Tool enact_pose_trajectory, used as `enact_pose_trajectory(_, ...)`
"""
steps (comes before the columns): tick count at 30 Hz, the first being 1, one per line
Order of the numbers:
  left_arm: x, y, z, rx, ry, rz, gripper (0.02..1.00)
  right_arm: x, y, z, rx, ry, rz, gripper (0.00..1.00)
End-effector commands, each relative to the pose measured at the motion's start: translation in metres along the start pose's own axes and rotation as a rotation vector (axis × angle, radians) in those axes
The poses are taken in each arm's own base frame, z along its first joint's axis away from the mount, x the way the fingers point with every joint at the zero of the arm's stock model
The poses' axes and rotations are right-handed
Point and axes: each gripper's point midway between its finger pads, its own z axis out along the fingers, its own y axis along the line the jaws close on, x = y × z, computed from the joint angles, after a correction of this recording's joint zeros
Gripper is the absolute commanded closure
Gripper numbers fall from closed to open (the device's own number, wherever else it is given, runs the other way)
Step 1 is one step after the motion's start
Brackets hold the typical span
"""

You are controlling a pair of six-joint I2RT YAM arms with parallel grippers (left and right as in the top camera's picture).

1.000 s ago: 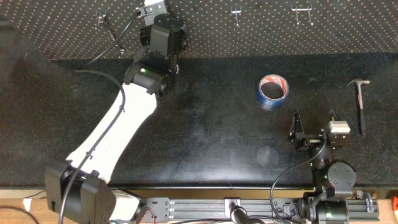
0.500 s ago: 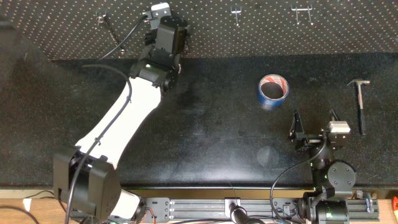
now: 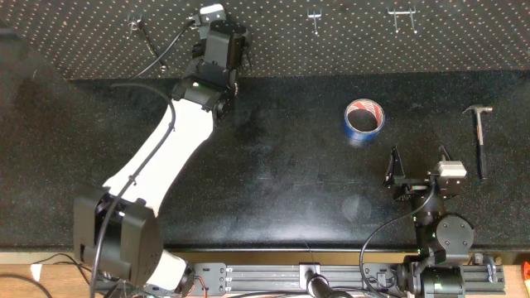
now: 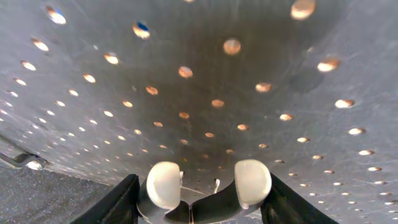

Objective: Place Tools Onto Pegboard

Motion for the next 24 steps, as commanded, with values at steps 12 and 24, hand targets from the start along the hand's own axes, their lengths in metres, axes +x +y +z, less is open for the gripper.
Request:
enact_pose_trajectory(12,-0.045,0.032,-0.041,-0.016,-0.080,-0.060,0.023,0.002,0.001,0.000,-0.006,0.001,0.010,0.025)
enact_pose_trajectory(24,0.072,0.179,-0.122,0.081,-0.356,-0.285,0.023,0.002,0.001,0.000,-0.006,0.001,0.010,0.025)
